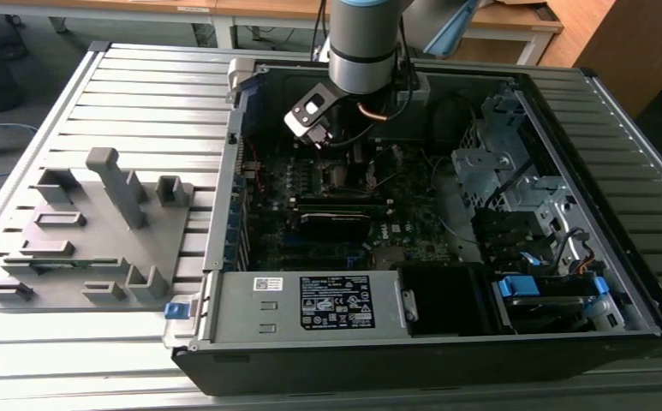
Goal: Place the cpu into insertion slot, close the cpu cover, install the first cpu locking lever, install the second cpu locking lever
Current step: 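Place the cpu into insertion slot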
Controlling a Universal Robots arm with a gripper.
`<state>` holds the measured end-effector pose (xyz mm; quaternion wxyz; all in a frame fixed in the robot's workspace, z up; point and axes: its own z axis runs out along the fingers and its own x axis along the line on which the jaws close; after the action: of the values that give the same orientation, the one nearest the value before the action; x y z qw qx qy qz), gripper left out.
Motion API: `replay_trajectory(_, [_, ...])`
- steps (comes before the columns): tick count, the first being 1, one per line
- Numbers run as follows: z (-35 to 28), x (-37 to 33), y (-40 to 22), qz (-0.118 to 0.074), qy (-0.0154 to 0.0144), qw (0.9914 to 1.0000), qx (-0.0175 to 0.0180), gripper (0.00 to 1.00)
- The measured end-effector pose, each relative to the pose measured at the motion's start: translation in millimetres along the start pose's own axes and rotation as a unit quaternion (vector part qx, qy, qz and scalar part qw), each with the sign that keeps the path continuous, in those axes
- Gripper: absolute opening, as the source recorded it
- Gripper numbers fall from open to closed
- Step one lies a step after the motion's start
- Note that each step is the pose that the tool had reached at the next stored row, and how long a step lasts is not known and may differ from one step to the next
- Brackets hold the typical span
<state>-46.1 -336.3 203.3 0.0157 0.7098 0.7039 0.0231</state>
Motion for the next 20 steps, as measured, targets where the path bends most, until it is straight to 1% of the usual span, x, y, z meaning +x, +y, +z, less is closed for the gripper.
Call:
replay_trajectory(1, [-0.1,0.0,0.0,0.0,0.0,1.0,0.0,0.52])
replay_trajectory(2, [-0.1,0.0,0.0,0.0,0.0,1.0,0.0,0.45])
replay_trajectory(3, [-0.2,0.0,0.0,0.0,0.0,1.0,0.0,0.45])
replay_trajectory(7, [-0.3,0.0,0.0,0.0,0.0,1.0,0.0,0.22])
replay_trajectory(8, [-0.4,0.0,0.0,0.0,0.0,1.0,0.0,0.22])
replay_trajectory(10, [-0.5,0.0,0.0,0.0,0.0,1.0,0.0,0.11])
replay_trajectory(14, [-0.7,0.0,0.0,0.0,0.0,1.0,0.0,0.11])
replay_trajectory(15, [-0.7,0.0,0.1,0.0,0.0,1.0,0.0007,0.11])
replay_trajectory(16, [-0.7,0.0,0.1,0.0,-0.0001,0.99999,0.0032,0.11])
replay_trajectory(20, [-0.7,0.0,0.0,0.0,-0.0001,0.99999,0.0053,0.11])
